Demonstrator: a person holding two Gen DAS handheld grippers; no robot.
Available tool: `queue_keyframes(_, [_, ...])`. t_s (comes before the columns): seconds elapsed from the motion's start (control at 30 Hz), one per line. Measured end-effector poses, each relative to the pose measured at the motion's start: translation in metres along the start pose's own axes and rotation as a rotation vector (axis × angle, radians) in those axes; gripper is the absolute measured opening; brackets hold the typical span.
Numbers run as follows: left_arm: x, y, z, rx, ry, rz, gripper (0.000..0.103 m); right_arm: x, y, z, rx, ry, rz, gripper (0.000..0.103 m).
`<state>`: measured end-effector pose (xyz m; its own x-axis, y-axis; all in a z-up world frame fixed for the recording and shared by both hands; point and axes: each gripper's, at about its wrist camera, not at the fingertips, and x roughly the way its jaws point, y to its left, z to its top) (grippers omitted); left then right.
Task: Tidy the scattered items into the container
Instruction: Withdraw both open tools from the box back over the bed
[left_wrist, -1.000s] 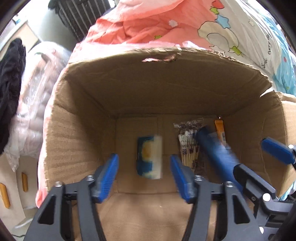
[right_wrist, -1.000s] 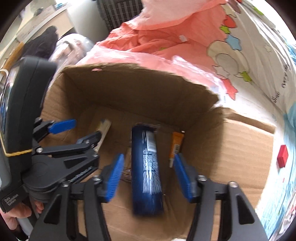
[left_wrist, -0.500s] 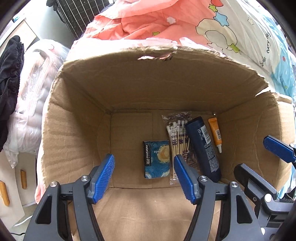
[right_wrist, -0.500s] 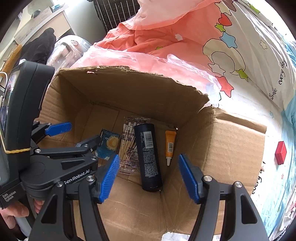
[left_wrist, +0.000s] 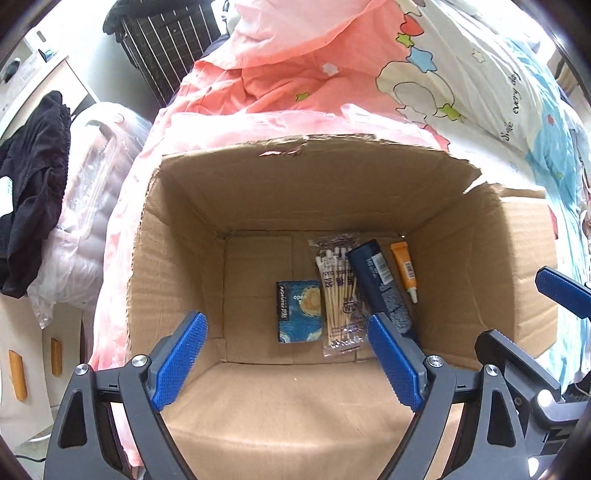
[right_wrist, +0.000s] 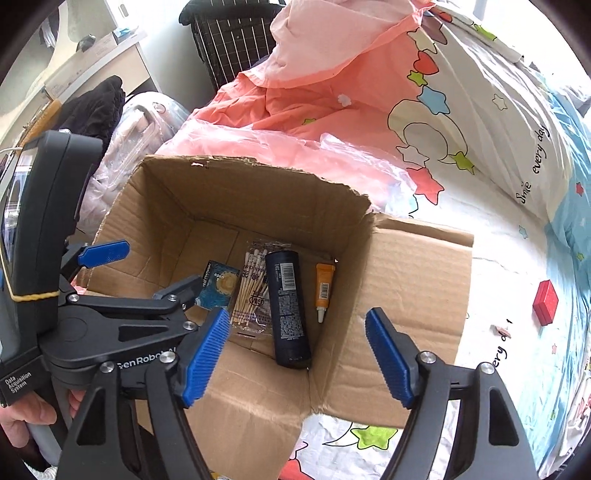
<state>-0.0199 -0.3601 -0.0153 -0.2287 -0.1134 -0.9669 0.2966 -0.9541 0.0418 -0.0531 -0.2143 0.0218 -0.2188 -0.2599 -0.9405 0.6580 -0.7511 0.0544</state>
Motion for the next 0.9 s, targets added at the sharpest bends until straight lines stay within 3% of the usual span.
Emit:
queue_keyframes(0.47, [-0.027, -0.037, -0.027, 0.051, -0.015, -0.022, 0.091, -0.028, -0.023, -0.039, 0.021, -0.026, -0.024, 0.073])
queue_keyframes(0.9, [-0.031, -0.112, -0.049, 0.172, -0.004, -0.065, 0.091, -0.048, -0.077, -0.079, 0.13, -0.036, -0.076, 0.073])
